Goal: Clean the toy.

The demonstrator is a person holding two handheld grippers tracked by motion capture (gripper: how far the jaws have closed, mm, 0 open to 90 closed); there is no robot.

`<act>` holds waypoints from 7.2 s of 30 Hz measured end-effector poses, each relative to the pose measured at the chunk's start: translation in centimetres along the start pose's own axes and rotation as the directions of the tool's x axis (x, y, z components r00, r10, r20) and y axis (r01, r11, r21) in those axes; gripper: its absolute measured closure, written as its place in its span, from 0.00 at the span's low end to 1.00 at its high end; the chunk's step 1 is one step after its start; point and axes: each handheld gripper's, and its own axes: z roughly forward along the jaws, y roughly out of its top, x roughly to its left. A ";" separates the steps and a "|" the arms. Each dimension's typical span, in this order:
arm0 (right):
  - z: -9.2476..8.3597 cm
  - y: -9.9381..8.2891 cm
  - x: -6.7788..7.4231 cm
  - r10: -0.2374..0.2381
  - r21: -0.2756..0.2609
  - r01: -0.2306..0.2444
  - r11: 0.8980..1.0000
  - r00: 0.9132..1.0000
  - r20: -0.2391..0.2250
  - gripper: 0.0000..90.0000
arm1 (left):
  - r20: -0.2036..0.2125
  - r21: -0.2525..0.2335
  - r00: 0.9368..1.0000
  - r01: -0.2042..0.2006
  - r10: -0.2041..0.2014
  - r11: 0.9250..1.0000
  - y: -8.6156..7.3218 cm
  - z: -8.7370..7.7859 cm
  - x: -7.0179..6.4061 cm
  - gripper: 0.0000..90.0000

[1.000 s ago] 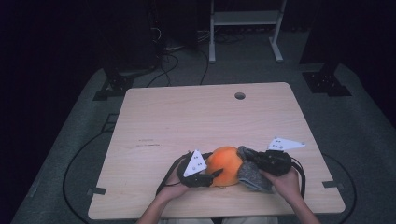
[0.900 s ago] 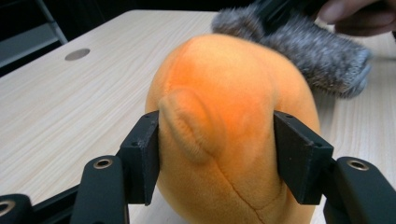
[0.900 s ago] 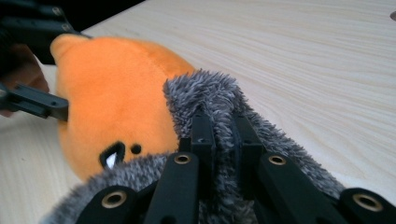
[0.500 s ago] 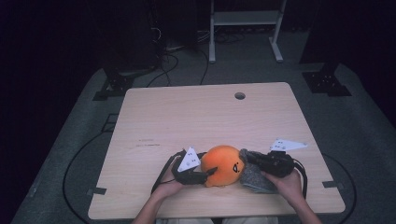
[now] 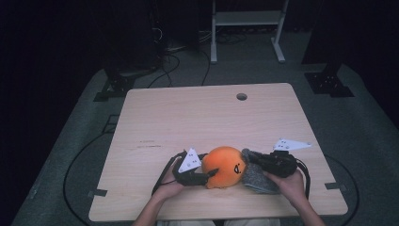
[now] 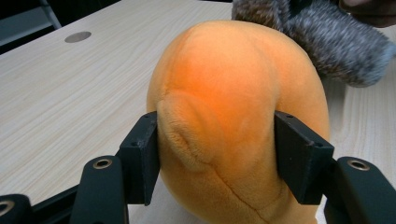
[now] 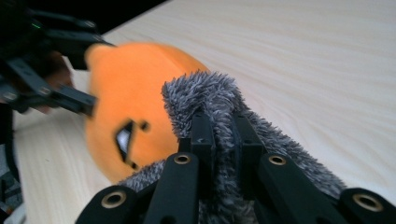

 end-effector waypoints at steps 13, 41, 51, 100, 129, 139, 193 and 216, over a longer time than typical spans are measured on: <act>-0.1 0.2 0.5 -0.017 -0.017 0.016 1.000 0.999 -0.044 0.90 | -0.002 0.003 1.000 0.002 -0.002 1.000 0.0 0.0 0.1 0.42; 0.3 1.3 2.5 -0.096 -0.006 0.096 0.995 0.995 -0.035 0.90 | 0.055 -0.037 0.998 -0.006 0.008 0.999 1.0 0.4 -1.4 0.37; 0.0 3.1 6.0 -0.216 -0.052 0.213 0.976 0.974 -0.070 0.90 | 0.009 -0.032 0.987 -0.160 0.161 0.987 1.9 0.5 -3.5 0.43; 0.9 0.6 2.2 -0.164 0.027 0.163 0.986 0.985 0.051 0.90 | -0.074 -0.073 0.997 -0.013 0.008 0.997 0.7 -0.3 -0.3 0.50; 1.8 -0.1 1.1 -0.078 0.031 0.076 0.997 0.996 0.050 0.90 | -0.098 -0.063 0.995 -0.033 0.027 0.997 0.4 0.2 -0.3 0.47; 2.5 0.7 3.1 -0.119 0.004 0.119 0.993 0.992 0.033 0.90 | -0.149 -0.034 0.983 0.105 -0.109 0.994 -0.2 0.3 1.4 0.49; 4.7 -0.7 7.7 -0.365 0.152 0.370 0.916 0.929 -0.064 0.90 | -0.132 -0.065 0.972 0.186 -0.193 0.980 0.1 0.1 2.1 0.57; 2.6 -0.6 4.7 -0.225 0.095 0.229 0.969 0.973 -0.049 0.90 | -0.098 -0.023 0.973 0.206 -0.207 0.978 0.6 0.2 1.8 0.39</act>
